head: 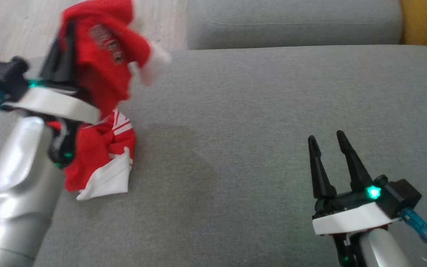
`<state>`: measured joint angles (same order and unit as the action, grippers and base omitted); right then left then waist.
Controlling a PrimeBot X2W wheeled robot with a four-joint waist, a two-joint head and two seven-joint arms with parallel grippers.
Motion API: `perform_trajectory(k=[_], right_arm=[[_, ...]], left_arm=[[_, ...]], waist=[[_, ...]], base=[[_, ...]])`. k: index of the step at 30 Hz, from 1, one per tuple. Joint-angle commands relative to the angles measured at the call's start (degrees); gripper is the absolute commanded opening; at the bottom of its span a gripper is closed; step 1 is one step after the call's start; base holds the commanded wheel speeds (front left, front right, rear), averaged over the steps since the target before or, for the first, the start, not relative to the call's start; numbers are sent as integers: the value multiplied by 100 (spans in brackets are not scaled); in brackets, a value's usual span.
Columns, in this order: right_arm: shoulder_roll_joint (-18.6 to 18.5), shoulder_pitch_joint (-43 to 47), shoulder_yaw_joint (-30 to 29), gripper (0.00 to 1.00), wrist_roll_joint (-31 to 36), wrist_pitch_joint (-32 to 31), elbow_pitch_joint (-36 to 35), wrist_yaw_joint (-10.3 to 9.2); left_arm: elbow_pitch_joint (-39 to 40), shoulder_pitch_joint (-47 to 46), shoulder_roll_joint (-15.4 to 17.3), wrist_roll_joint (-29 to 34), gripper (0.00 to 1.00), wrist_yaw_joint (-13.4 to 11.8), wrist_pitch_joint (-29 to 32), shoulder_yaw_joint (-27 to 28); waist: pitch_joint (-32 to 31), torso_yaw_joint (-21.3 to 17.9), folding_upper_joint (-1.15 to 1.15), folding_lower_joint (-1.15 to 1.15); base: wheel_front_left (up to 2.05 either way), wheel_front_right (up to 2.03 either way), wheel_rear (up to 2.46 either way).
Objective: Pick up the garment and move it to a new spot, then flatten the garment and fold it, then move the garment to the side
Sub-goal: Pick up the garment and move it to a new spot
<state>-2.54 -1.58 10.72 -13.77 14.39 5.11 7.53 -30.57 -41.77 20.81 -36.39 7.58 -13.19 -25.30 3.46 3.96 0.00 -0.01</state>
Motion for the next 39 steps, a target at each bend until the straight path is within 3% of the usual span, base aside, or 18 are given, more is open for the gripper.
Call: perform_trajectory(k=[1,5,12,22,23,24,28,32,39], right_arm=[[-33,-72,155,100,-51,61,-148,-4],[-33,-81,189,100,-79,61,-185,-4],[-33,-255,268,100,-145,61,-317,-4],[-33,-477,468,100,-343,61,-475,-4],[-33,-479,466,100,-356,61,-486,-4],[-33,-478,458,100,-366,61,-497,-4],[-33,-456,347,100,-368,61,-532,-4],[-33,-423,134,100,-311,61,-532,-4],[-33,-298,-149,100,-87,61,-472,-4]], left_arm=[[300,-199,154,-22,0,-9,-41,111],[946,-77,-68,-117,0,-31,66,-102],[1592,14,-716,-91,0,-293,328,-545],[1097,-312,-1446,98,0,-434,168,-956],[967,-372,-1475,149,46,-455,110,-962],[823,-432,-1488,219,100,-465,59,-979],[343,-555,-1456,357,100,-434,-99,-902],[134,-442,-1270,600,100,-395,-170,-793],[692,312,-952,936,100,-368,-179,-149]], waist=[[-66,-98,0,1],[-77,-314,0,1],[139,-957,0,1],[543,-1965,0,1],[559,-2003,0,1],[571,-2023,0,1],[585,-1944,0,1],[524,-1600,0,1],[280,-913,0,1]], base=[[0,0,0],[0,0,0],[0,0,0],[0,0,0],[0,0,0],[0,0,0],[0,0,0],[0,0,0],[0,0,0]])
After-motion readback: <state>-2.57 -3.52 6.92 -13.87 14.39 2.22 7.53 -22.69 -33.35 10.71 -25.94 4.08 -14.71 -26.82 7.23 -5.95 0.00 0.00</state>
